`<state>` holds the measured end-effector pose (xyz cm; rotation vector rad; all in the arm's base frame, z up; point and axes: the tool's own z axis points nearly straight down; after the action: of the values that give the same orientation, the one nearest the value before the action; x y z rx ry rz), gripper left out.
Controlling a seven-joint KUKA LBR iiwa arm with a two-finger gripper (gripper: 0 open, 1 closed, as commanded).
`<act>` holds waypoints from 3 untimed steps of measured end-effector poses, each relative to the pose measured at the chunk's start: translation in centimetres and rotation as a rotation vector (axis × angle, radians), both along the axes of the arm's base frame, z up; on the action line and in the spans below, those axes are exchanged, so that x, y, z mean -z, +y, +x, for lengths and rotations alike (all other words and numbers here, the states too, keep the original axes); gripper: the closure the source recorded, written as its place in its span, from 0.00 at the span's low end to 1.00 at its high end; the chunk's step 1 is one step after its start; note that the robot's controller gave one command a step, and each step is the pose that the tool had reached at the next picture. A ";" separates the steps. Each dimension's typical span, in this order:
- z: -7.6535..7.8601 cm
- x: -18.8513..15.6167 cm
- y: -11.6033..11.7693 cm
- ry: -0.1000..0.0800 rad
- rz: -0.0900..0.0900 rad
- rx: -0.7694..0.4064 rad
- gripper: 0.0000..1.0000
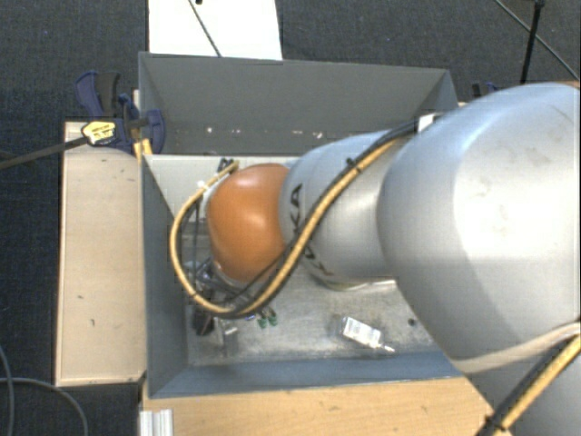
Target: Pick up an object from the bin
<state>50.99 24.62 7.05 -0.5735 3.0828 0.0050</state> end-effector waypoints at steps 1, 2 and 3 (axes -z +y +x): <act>0.0 0.0 -0.1 0.002 0.000 0.006 1.00; -2.1 -11.3 -1.4 -0.003 -0.001 -0.053 1.00; 2.4 -20.0 -1.6 -0.005 0.001 0.100 1.00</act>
Offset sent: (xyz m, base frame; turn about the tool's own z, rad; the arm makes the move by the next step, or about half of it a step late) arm 0.0000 0.0000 0.0000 0.0000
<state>53.35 22.97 27.01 -0.4178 3.1022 0.0043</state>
